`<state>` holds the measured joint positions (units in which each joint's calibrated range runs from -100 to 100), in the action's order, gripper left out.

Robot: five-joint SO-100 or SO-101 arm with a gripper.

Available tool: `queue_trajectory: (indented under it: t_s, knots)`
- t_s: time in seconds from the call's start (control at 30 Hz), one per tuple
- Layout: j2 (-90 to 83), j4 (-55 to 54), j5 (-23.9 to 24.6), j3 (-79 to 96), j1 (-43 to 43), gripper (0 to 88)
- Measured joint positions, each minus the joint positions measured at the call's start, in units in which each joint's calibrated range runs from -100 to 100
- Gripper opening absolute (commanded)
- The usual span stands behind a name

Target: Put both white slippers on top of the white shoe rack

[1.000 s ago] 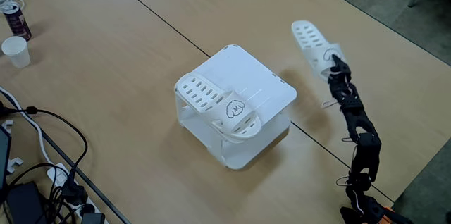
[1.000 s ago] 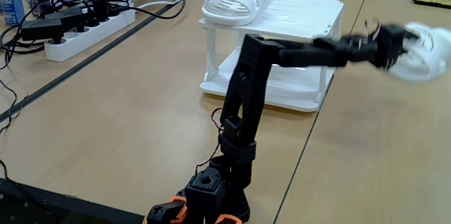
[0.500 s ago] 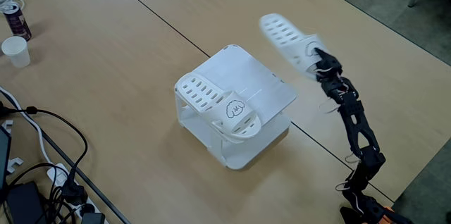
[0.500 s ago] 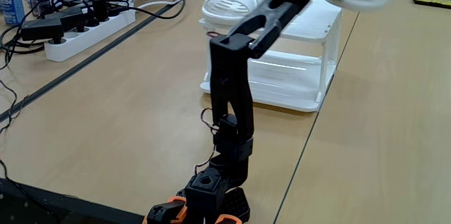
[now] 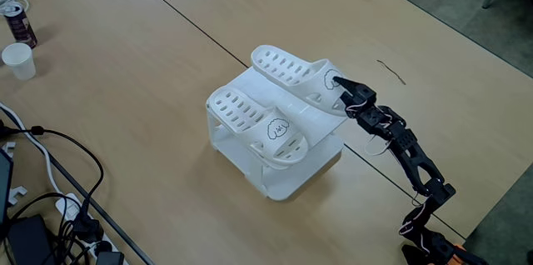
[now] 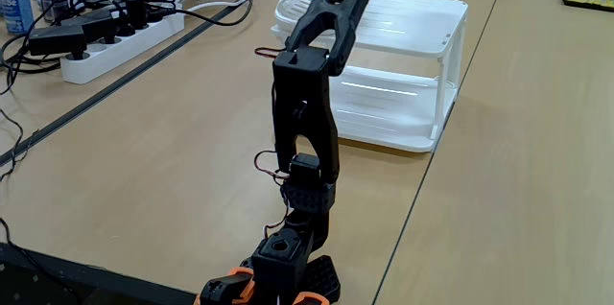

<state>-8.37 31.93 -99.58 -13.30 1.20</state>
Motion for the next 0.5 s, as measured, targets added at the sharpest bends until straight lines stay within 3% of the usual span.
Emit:
queue_trajectory:
  t_s: [0.5]
  knots:
    - [10.1,0.0,0.0,-2.7,0.1,0.8]
